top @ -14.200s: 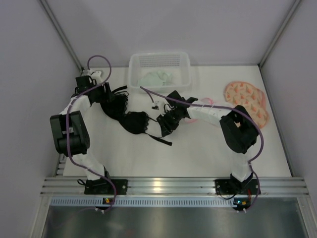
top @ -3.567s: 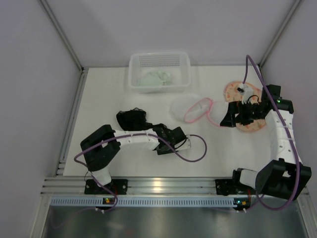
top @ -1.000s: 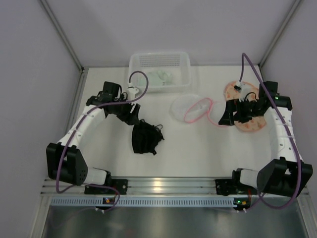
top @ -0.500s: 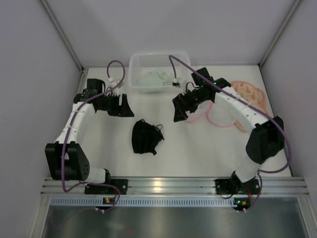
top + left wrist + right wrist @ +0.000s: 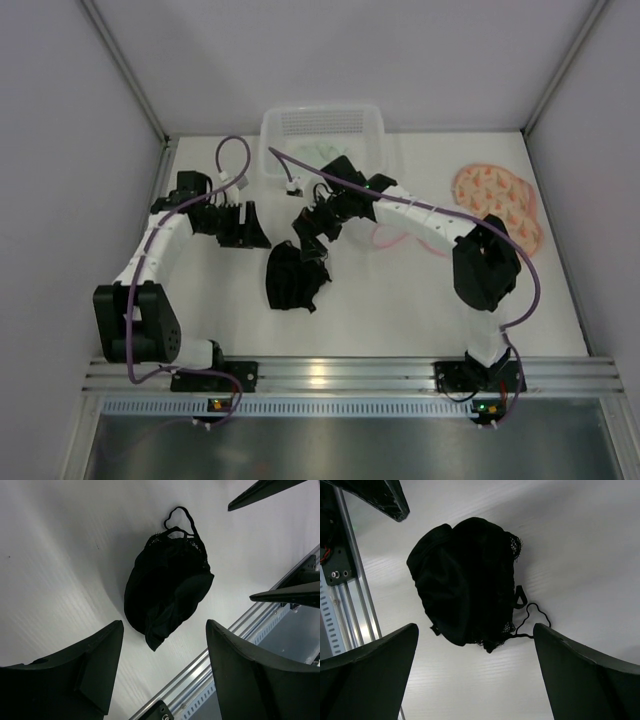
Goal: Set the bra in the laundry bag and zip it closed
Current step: Pick up the bra from the center of the board.
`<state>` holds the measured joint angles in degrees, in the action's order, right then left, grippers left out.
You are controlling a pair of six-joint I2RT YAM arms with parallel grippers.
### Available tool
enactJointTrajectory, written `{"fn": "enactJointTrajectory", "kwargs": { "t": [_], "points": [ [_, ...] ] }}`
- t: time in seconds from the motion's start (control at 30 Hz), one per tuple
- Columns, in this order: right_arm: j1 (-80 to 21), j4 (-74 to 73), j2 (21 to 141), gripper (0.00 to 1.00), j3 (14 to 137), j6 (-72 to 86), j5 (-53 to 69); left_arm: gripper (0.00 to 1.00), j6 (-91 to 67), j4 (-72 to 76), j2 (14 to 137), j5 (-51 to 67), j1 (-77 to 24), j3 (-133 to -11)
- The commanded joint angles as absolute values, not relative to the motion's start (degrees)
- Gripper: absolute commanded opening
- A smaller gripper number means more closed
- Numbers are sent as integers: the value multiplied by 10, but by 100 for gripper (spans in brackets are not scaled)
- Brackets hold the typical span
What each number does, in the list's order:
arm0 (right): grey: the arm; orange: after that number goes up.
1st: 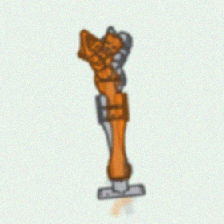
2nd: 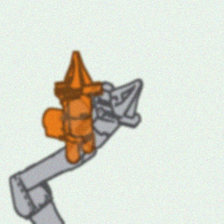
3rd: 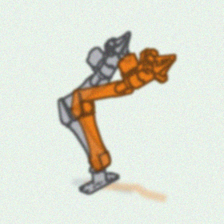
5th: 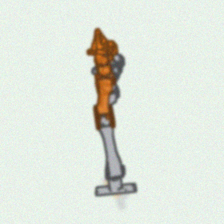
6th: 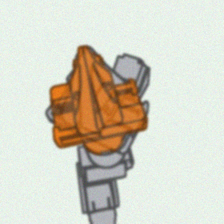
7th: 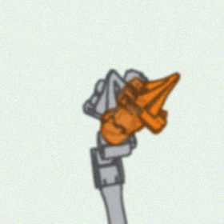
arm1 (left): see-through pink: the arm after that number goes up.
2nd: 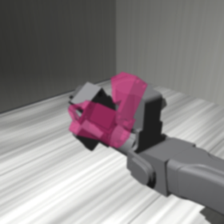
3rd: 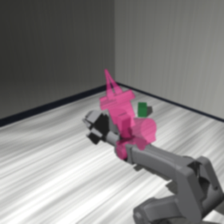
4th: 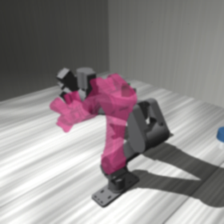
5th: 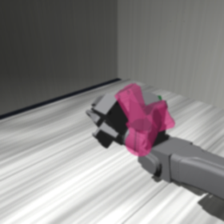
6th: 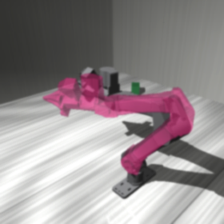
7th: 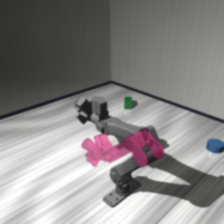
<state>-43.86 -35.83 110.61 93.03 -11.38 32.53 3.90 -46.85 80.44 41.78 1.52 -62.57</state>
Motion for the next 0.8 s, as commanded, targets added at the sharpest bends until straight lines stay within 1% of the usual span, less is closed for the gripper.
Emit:
{"fn": "enactJointTrajectory", "kwargs": {
  "t": [0.0, 0.2, 0.3, 0.53, 0.67, 0.77],
  "points": [
    [-439, -312, 1120, 99, 939, -129, 339, 73, 76, -469, 843, 434, 14, -617],
    [-440, -317, 1144, 99, 939, -133, 380, 74, 113, -468, 886, 428, 4, -617],
    [-440, -316, 1155, 99, 937, -134, 388, 73, 135, -469, 895, 428, -25, -610],
    [-440, -309, 1172, 99, 930, -127, 423, 74, 174, -461, 922, 441, -28, -607],
    [-440, -300, 1174, 99, 925, -123, 426, 74, 184, -433, 930, 424, -29, -603],
    [-440, -290, 1172, 99, 916, -123, 430, 72, 185, -422, 940, 426, -29, -598]
  ]
}}
